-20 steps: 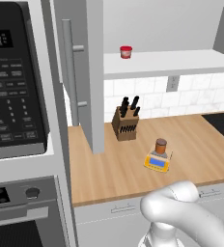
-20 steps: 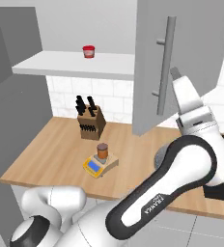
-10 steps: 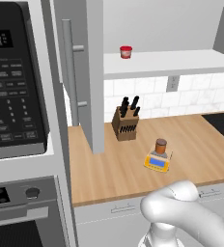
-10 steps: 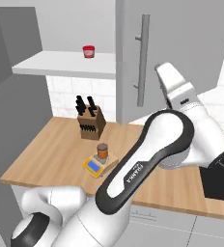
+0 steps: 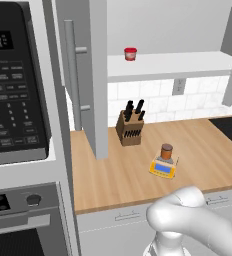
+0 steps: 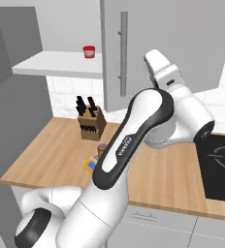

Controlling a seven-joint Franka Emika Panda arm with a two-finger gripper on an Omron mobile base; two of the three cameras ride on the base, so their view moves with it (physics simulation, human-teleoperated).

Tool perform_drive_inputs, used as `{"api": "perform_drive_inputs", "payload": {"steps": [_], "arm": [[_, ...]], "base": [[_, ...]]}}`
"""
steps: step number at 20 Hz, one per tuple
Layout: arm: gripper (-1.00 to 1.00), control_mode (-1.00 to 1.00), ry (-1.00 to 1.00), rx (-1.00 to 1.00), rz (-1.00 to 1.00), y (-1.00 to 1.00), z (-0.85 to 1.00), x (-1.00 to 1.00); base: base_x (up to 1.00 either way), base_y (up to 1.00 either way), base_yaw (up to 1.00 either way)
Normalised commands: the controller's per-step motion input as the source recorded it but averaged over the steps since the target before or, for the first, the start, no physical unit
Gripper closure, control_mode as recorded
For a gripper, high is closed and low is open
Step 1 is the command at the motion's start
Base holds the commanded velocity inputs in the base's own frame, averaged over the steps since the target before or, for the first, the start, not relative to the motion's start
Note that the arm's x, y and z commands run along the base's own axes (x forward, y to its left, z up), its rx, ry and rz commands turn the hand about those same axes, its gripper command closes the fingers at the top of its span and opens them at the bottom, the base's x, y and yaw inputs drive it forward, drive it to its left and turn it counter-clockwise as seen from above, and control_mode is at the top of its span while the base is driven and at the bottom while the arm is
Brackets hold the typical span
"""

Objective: Pick the jam and place it on the digital scale for weighing, and close the cabinet.

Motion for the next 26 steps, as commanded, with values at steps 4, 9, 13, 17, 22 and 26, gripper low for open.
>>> {"api": "perform_drive_inputs", "payload": {"steps": [4, 9, 13, 17, 22, 26], "arm": [[-1.00, -1.00, 0.02, 0.00, 0.00, 0.43, -0.32, 0.99], [-1.00, -1.00, 0.07, 0.00, 0.00, 0.42, -0.17, 1.00], [-1.00, -1.00, 0.10, 0.00, 0.00, 0.33, -0.01, 0.96], [-1.00, -1.00, 0.18, 0.00, 0.00, 0.21, 0.00, 0.64], [-1.00, -1.00, 0.18, 0.00, 0.00, 0.22, -0.02, 0.71], [-1.00, -1.00, 0.00, 0.00, 0.00, 0.11, -0.14, 0.74]], "base": [[0.00, 0.00, 0.00], [0.00, 0.00, 0.00], [0.00, 0.00, 0.00], [0.00, 0.00, 0.00], [0.00, 0.00, 0.00], [0.00, 0.00, 0.00]]}}
